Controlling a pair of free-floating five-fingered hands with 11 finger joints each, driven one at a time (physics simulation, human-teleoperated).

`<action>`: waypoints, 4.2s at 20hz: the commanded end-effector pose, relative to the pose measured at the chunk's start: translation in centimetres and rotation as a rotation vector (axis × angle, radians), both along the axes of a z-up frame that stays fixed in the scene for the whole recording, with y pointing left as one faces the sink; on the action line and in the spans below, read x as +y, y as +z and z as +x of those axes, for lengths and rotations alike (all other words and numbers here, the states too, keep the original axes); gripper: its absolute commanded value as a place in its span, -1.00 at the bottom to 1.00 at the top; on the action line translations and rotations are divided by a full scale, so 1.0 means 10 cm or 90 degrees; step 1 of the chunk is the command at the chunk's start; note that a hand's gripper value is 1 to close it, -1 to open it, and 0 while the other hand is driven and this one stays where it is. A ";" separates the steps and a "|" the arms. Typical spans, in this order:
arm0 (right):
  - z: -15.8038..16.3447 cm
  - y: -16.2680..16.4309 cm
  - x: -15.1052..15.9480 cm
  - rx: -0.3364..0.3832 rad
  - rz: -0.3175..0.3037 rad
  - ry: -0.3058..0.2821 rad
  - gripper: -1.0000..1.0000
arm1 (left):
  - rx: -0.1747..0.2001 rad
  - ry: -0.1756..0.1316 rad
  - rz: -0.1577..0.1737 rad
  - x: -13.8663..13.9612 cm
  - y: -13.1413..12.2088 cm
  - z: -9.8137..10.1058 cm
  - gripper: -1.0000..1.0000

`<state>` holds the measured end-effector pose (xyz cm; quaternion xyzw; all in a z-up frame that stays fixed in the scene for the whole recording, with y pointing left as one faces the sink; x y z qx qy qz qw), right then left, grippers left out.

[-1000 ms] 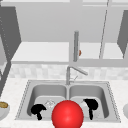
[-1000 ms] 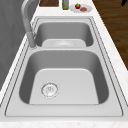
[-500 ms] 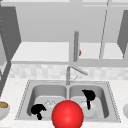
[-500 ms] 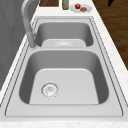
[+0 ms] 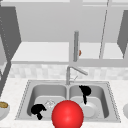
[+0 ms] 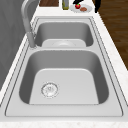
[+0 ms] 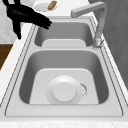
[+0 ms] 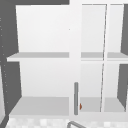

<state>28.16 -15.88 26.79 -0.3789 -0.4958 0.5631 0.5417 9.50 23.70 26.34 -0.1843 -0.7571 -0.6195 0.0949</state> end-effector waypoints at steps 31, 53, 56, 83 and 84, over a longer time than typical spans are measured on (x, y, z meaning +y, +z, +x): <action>2.67 -0.67 0.40 -0.110 0.006 0.001 -1.00 | 0.000 0.000 0.000 0.00 0.00 0.00 0.00; 3.63 -0.83 0.43 0.188 -0.003 0.009 -1.00 | 0.000 0.000 0.000 0.00 0.00 0.00 0.00; 3.76 -0.86 0.43 0.240 -0.002 0.013 -1.00 | 0.000 0.000 0.000 0.00 0.00 0.00 0.00; 4.10 -1.02 0.49 0.349 -0.039 0.024 1.00 | 0.000 0.000 0.000 0.00 0.00 0.00 0.00; 4.06 -1.02 0.47 0.345 -0.035 0.024 1.00 | 0.000 0.000 0.000 0.00 0.00 0.00 0.00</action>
